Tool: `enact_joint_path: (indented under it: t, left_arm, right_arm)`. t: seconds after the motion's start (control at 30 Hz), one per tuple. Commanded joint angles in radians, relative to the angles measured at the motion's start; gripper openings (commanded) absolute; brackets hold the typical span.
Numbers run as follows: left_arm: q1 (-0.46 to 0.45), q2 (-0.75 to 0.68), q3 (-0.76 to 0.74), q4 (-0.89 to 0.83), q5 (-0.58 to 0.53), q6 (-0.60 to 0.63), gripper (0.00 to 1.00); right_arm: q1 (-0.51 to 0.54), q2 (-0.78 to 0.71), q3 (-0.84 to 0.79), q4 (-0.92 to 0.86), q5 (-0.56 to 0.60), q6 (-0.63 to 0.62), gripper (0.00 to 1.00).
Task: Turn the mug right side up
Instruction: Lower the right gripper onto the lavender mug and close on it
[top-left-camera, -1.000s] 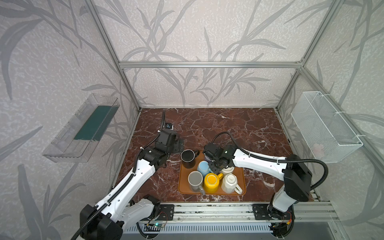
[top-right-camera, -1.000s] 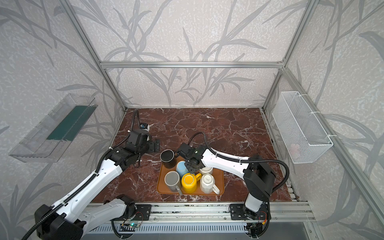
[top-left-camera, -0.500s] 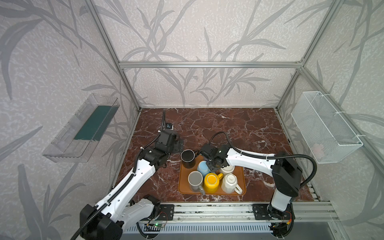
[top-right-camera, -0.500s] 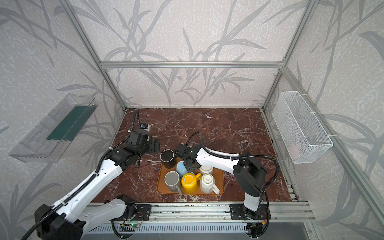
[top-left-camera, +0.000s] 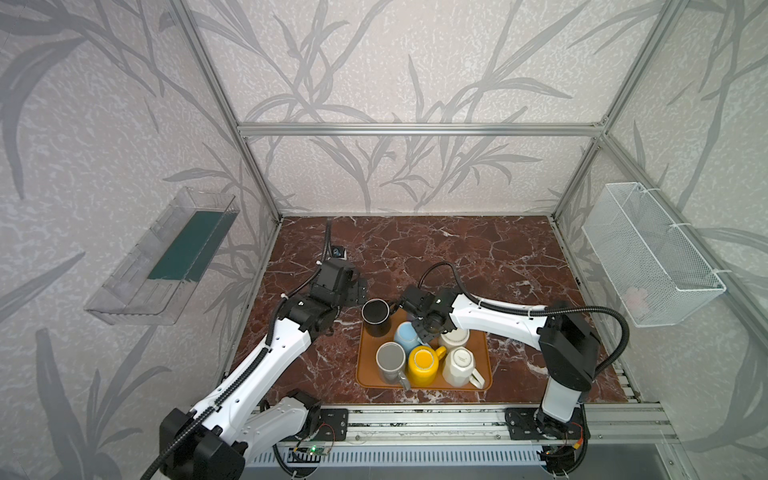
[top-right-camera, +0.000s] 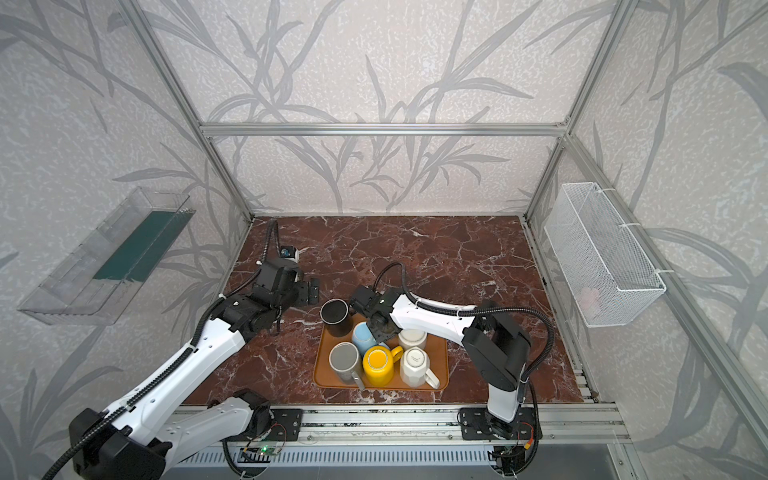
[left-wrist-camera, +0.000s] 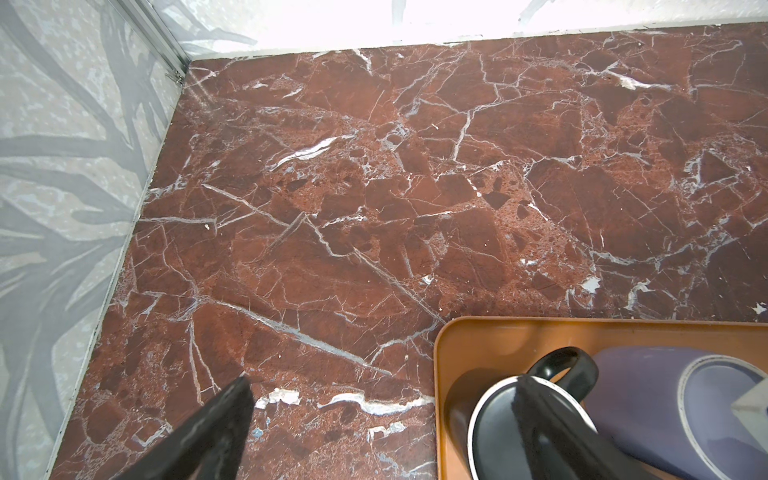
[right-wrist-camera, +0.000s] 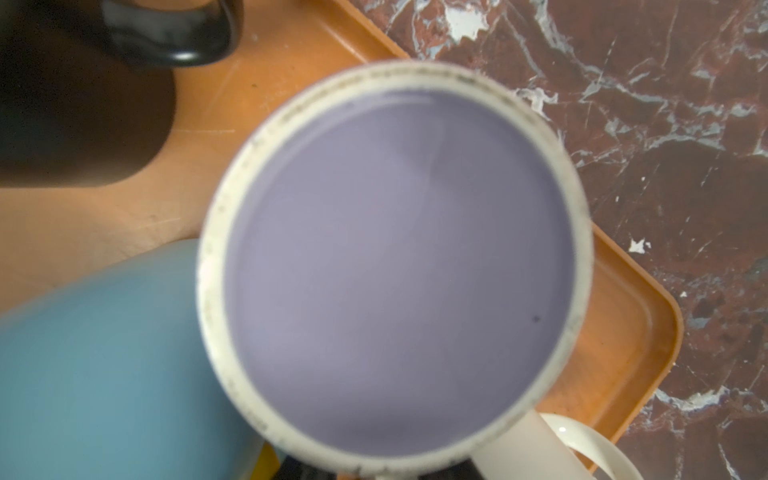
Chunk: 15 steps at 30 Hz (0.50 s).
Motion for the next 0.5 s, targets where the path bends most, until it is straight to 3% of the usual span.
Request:
enact_joint_path:
  t: [0.0,0.47]
  left_arm:
    - [-0.004,-0.012,-0.003,-0.026,-0.018,0.009,0.99]
    - [-0.005,-0.007,-0.005,-0.023,0.006,0.016,0.99]
  right_arm:
    - [-0.013,0.026,0.017,0.000,-0.014,0.004,0.29]
    - [-0.030,0.038,0.005,0.028,-0.053,-0.001,0.26]
